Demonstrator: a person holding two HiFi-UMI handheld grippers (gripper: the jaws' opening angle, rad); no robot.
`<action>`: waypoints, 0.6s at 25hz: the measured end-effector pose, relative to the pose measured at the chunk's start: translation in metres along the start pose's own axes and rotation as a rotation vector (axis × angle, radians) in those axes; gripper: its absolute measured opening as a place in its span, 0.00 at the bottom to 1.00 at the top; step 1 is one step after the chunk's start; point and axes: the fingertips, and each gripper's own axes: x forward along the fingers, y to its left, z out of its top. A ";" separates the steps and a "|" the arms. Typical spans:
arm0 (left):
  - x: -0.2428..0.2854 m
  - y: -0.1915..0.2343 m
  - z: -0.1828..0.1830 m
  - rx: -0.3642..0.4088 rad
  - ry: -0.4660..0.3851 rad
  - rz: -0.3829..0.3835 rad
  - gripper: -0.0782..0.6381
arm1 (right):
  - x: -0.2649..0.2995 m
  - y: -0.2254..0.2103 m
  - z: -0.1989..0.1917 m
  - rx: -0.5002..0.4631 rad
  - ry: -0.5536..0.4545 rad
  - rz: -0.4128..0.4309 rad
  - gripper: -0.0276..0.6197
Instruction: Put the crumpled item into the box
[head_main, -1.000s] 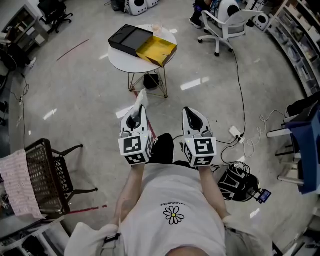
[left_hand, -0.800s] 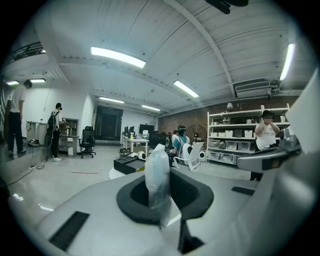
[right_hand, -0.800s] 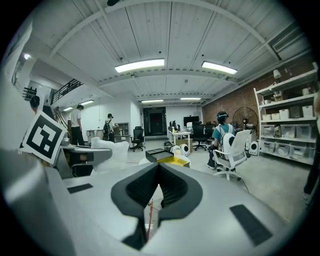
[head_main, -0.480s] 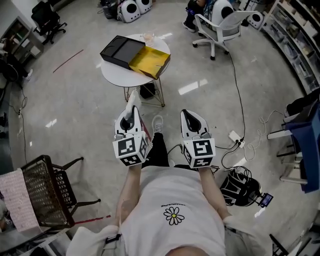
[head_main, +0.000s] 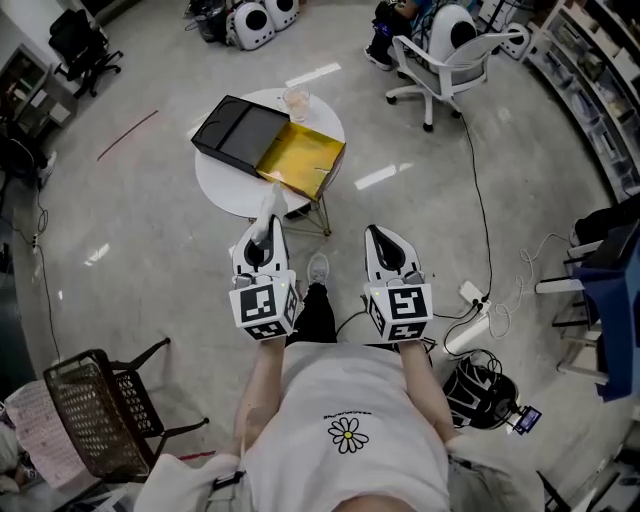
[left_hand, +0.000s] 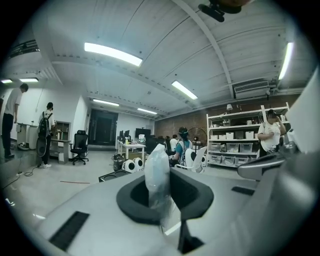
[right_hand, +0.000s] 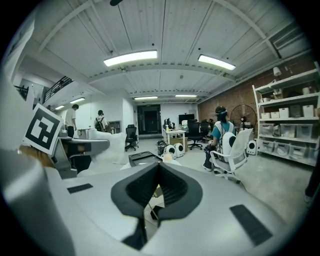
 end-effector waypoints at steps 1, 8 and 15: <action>0.015 0.006 0.004 0.000 0.001 -0.005 0.16 | 0.014 -0.005 0.005 0.009 0.004 -0.008 0.05; 0.127 0.056 0.030 0.017 -0.012 -0.028 0.16 | 0.124 -0.036 0.040 0.037 0.031 -0.059 0.05; 0.207 0.092 0.044 0.005 -0.010 -0.044 0.16 | 0.202 -0.058 0.074 0.032 0.023 -0.086 0.05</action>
